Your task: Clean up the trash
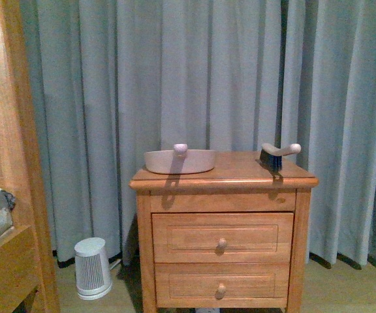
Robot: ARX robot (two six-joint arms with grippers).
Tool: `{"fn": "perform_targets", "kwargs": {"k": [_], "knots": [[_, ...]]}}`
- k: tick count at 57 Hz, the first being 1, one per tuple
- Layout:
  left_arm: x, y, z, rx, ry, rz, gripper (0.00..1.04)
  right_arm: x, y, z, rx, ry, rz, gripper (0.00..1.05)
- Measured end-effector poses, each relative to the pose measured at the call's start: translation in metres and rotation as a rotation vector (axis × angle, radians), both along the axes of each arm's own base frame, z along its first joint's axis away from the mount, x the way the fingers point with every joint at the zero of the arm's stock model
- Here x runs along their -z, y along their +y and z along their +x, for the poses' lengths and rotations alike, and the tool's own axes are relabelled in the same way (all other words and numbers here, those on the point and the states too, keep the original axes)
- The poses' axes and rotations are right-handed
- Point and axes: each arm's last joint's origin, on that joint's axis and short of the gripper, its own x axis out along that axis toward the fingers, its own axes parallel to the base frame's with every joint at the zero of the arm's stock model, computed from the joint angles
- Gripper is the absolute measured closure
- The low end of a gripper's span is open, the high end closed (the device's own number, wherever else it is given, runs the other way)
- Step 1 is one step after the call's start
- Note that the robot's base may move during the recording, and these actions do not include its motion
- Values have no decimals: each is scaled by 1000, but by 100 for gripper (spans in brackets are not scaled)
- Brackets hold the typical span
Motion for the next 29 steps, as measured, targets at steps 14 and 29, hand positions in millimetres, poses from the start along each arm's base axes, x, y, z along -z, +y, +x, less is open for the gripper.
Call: {"fn": "perform_targets", "kwargs": {"k": [14,29], "knots": [[0,0,0,0,0,0,8,0,0,0,0,0,0,7],[0,0,0,0,0,0,8,0,0,0,0,0,0,7]]}}
